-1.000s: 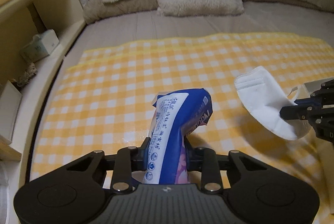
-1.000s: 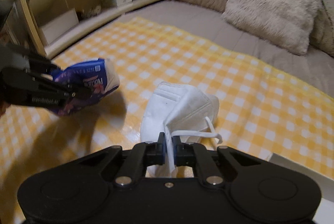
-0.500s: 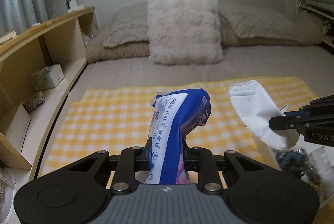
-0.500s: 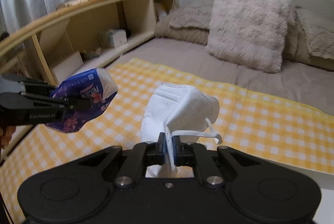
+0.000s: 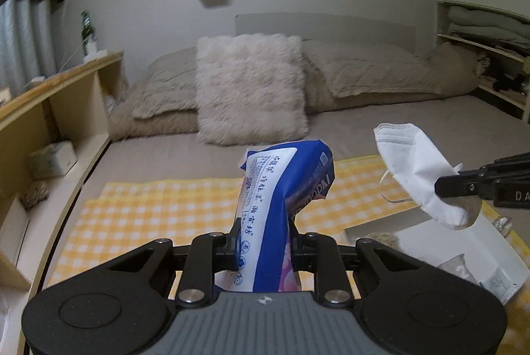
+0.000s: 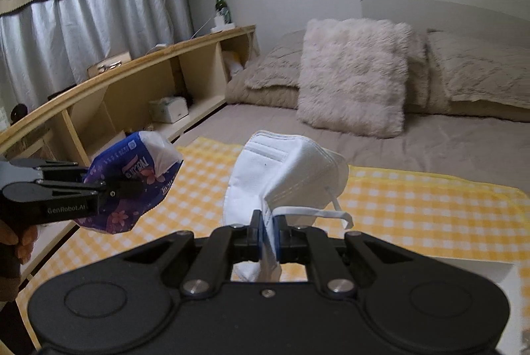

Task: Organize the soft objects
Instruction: 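Carry the wipes pack and white mask up and over the tray, then lower the mask and wipes pack into the tray and open both tools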

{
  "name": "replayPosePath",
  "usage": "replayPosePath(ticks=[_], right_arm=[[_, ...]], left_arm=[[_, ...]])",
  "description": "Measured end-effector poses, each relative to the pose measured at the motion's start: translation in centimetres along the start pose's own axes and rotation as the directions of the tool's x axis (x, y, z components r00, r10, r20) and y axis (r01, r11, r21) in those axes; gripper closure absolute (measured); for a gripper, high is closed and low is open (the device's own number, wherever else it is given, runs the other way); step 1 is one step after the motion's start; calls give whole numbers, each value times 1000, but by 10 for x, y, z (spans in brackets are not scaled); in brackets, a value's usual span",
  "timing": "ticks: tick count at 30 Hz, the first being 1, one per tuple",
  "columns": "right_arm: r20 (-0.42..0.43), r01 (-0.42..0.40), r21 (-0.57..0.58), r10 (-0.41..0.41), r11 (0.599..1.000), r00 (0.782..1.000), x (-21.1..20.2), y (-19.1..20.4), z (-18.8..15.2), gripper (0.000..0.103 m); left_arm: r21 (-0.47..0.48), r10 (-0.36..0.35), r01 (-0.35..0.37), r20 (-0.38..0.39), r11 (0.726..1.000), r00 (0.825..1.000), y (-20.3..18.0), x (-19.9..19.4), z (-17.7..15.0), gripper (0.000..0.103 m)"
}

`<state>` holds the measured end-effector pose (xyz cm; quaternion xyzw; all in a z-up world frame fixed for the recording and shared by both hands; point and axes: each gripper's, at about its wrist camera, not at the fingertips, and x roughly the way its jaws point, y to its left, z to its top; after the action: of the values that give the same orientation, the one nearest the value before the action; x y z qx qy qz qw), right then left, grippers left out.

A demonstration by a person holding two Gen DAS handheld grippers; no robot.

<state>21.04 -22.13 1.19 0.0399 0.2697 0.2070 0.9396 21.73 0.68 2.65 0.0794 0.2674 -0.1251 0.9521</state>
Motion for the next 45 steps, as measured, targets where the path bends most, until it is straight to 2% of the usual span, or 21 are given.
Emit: replayPosePath(ticks=[10,16,21,27,32,35,38,39,40,41,42,43,45], right_arm=[[43,118,81,-121,990,992,-67,-63,-16,96],[39,185,155,-193,971,980,-89,-108,-29,96],[-43,272,165,-269,948,962,-79,-144,-42,96],[-158,326,128,-305,937,939,-56,-176,-59,96],[-220,307,59,-288,950,932,-26,-187,-68,96],[-270,318,-5,-308,948,912,-8,-190,-75,96],[-302,316,-27,-310,948,902,7,-201,-83,95],[-311,315,-30,-309,949,899,11,-204,-85,91],[-325,321,-33,-313,947,892,15,-208,-88,84],[-342,329,-34,-320,944,884,18,-212,-91,64],[-353,347,-38,-337,937,873,21,-215,-94,47],[-355,362,-48,-354,931,865,22,-216,-96,45],[-347,359,-59,-356,931,867,19,-219,-97,45]], left_arm=[[102,-124,118,55,988,991,-73,20,11,78],[146,-186,176,61,974,981,-105,39,14,78],[202,-216,202,51,958,975,-134,58,11,78],[264,-245,228,35,937,969,-171,91,9,78],[268,-285,269,23,925,958,-198,122,10,78],[297,-297,279,14,913,955,-212,137,6,78],[362,-304,283,2,888,953,-226,152,-1,78],[386,-310,285,2,878,951,-228,155,-5,78],[417,-314,286,-2,862,949,-232,159,-8,78],[454,-315,282,-5,845,949,-236,163,-12,78],[511,-311,268,-1,817,950,-241,166,-17,78],[566,-306,248,8,786,952,-245,168,-22,78],[672,-290,189,40,716,956,-253,172,-32,78]])
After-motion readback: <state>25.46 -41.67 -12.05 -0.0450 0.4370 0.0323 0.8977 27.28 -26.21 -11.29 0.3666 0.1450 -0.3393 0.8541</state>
